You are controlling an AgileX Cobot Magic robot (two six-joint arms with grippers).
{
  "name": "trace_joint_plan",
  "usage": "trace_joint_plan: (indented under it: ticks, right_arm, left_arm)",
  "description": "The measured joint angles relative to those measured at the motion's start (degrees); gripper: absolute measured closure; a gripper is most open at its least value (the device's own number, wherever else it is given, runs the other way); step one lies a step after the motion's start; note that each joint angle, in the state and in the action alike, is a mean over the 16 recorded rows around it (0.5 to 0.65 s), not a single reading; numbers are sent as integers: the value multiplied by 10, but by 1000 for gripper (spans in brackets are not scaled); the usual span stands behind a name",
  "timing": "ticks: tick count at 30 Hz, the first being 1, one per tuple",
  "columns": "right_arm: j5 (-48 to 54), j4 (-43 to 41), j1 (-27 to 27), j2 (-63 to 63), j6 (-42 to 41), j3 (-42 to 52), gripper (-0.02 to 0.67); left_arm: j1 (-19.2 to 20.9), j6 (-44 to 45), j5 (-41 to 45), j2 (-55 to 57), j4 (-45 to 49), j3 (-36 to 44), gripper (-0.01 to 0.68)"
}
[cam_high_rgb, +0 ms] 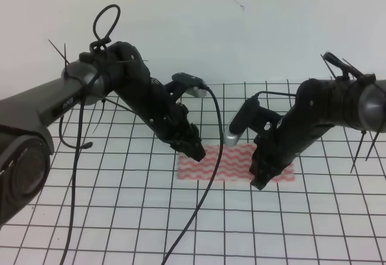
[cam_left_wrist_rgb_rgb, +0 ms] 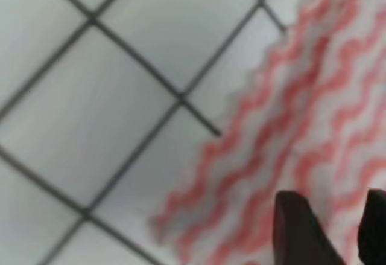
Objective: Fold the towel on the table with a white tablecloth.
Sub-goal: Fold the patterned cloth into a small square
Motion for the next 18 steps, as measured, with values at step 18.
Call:
trace_joint_plan:
  ticks: [18]
  right_arm:
    - [5, -12, 0, 4, 0, 0, 650]
  left_arm:
    - [4, 6, 13, 4, -36, -1, 455]
